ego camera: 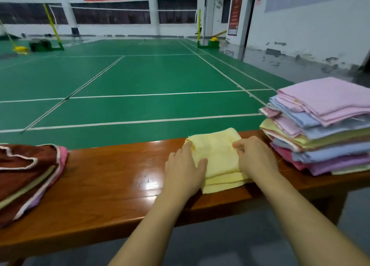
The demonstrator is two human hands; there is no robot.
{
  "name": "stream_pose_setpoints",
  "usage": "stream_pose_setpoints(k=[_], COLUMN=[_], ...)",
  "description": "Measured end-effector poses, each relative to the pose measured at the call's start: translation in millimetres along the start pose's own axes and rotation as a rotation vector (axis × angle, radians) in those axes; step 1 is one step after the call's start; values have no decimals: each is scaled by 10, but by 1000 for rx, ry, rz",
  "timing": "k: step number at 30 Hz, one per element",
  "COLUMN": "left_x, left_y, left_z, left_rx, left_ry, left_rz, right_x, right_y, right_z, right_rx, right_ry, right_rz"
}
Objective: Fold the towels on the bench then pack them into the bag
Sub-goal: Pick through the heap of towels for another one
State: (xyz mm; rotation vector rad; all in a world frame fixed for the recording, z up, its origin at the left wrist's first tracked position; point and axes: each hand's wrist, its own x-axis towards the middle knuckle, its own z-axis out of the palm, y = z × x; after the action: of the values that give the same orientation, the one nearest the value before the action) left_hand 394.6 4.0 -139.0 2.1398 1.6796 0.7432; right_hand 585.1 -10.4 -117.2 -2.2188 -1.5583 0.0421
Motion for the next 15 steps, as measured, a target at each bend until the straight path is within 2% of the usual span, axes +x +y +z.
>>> stream_pose_setpoints(k=[3,6,7,9,11,15], left_x=[76,65,55,47,43,46], left_y=[287,455,474,471,455,425], left_z=[257,427,453,472,478,455], left_rx=[58,127,149,175,181,178], left_ry=[-73,-92,-77,-51,-53,-128], left_rz=[119,192,201,203,208,246], right_x=[61,69,63,57,70,117], right_y=[322,382,347,280,293,391], right_z=[-155,-187,-162,-44,76,80], right_rx=[-139,-108,-81,-83,-143,-166], right_ry=[71,159,127,-76,-264,-309], right_rz=[108,40,-27,-136,-127,-84])
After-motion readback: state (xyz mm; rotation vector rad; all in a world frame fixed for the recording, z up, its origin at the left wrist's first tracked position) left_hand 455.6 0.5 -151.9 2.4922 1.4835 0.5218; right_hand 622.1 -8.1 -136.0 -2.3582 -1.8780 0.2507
